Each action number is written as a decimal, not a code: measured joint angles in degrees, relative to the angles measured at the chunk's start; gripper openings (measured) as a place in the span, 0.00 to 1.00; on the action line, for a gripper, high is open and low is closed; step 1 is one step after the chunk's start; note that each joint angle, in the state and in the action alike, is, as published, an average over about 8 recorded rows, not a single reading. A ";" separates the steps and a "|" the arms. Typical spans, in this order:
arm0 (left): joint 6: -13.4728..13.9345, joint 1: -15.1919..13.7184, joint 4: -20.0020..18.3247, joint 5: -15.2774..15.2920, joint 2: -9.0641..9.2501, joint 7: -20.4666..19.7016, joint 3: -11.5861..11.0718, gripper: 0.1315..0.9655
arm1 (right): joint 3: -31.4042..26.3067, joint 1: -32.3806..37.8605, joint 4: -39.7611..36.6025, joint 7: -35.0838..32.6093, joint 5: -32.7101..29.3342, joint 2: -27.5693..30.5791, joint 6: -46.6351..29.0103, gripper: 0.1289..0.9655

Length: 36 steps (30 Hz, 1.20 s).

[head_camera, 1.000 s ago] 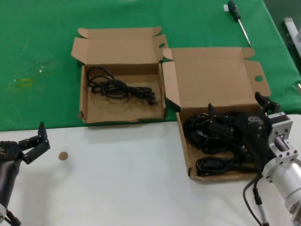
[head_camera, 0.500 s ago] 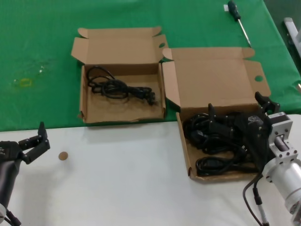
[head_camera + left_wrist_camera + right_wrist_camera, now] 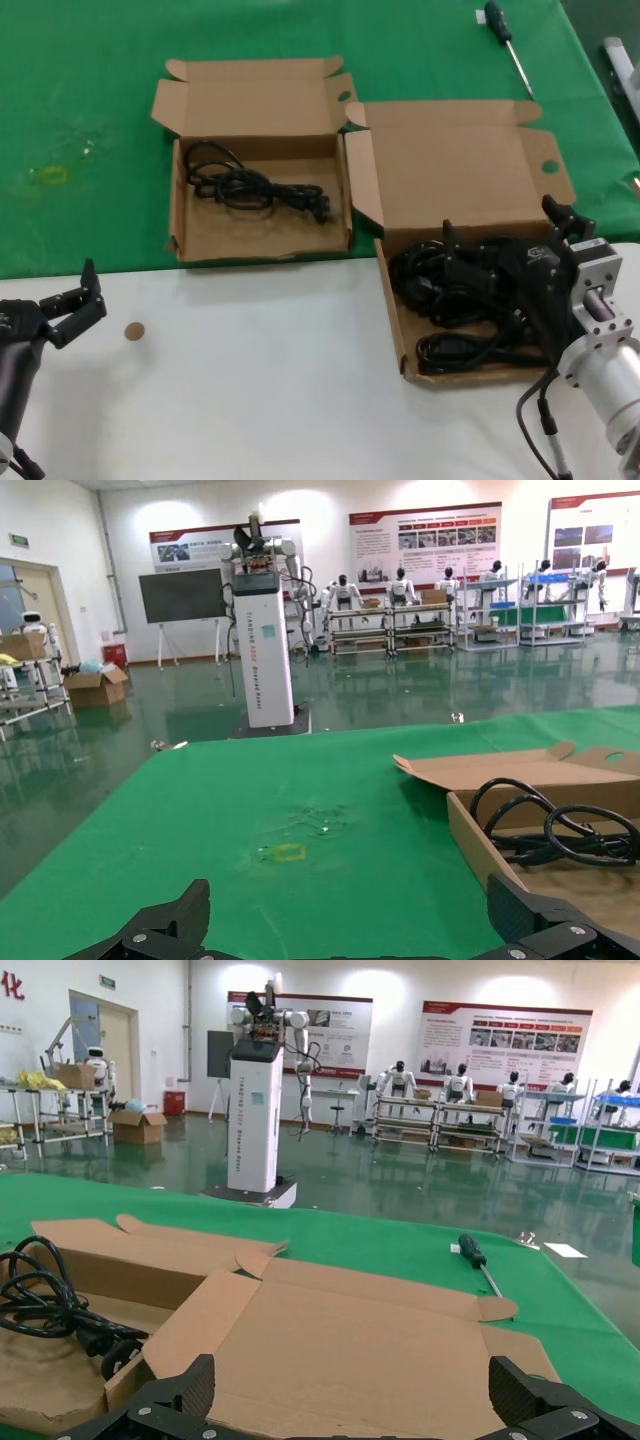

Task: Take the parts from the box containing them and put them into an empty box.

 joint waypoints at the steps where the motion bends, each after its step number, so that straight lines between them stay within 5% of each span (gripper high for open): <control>1: 0.00 0.00 0.00 0.00 0.00 0.00 0.00 1.00 | 0.00 0.00 0.00 0.00 0.00 0.00 0.00 1.00; 36: 0.00 0.00 0.00 0.00 0.00 0.00 0.00 1.00 | 0.00 0.00 0.00 0.00 0.00 0.00 0.00 1.00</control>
